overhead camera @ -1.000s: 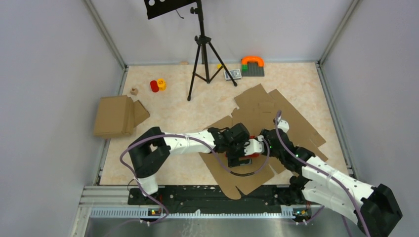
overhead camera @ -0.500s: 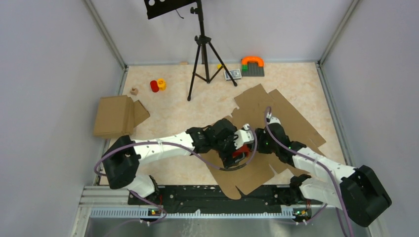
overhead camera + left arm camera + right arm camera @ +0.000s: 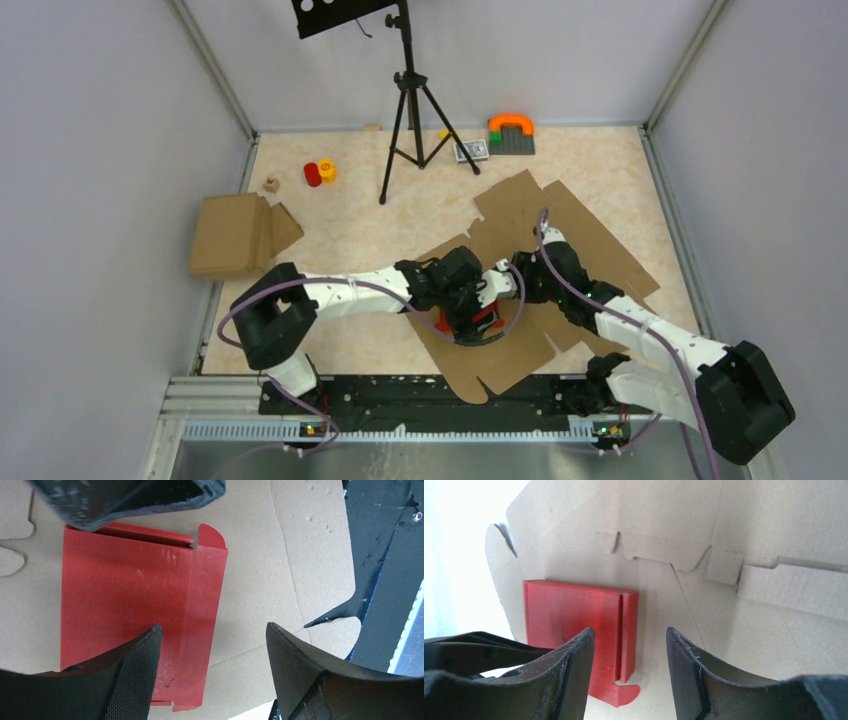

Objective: Fold the paper box

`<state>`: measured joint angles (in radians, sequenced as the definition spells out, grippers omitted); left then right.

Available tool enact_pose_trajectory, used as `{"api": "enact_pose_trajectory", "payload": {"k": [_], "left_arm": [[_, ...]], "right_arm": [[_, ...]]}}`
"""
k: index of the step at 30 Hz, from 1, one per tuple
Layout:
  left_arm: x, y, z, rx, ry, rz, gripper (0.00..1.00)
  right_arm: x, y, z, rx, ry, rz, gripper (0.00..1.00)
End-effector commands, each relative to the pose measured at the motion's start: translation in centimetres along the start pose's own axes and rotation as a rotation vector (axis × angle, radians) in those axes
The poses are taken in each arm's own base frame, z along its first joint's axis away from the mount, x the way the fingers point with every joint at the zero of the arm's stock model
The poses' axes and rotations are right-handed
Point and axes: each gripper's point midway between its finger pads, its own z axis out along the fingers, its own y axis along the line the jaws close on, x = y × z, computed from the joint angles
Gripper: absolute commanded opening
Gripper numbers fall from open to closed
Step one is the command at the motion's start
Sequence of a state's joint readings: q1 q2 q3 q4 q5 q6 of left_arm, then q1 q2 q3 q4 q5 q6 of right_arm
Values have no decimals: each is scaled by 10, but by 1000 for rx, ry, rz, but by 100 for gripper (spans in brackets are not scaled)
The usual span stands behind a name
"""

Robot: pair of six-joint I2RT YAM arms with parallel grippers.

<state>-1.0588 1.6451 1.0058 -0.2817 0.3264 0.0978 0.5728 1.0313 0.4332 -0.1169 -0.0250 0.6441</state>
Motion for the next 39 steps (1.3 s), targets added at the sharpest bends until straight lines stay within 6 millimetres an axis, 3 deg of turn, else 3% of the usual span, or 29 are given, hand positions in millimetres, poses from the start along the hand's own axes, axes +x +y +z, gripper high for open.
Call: {"api": "enact_pose_trajectory", "payload": {"k": [1, 10, 17, 21, 27, 30, 32, 36, 39], "left_arm": [[7, -2, 8, 26, 5, -24, 76], [0, -3, 4, 27, -26, -26, 77], [-5, 1, 3, -9, -56, -50, 78], [-23, 7, -19, -82, -159, -65, 84], [-41, 18, -69, -240, -310, -150, 95], [-28, 45, -90, -410, -360, -312, 97], [-11, 66, -96, -479, -359, -454, 82], [17, 75, -83, -436, -287, -646, 69], [33, 77, -66, -424, -225, -725, 67]], "right_arm": [[-27, 26, -10, -94, -62, -22, 55], [10, 37, 14, -206, 96, -28, 47], [22, 13, 24, -100, 137, -49, 33], [28, 1, 25, -48, 162, -72, 24], [28, 0, 25, -30, 165, -109, 22], [27, 3, 26, -22, 170, -128, 22], [27, 4, 27, -18, 172, -134, 21], [25, 7, 27, -25, 168, -140, 21], [24, 10, 26, -29, 168, -140, 21]]}}
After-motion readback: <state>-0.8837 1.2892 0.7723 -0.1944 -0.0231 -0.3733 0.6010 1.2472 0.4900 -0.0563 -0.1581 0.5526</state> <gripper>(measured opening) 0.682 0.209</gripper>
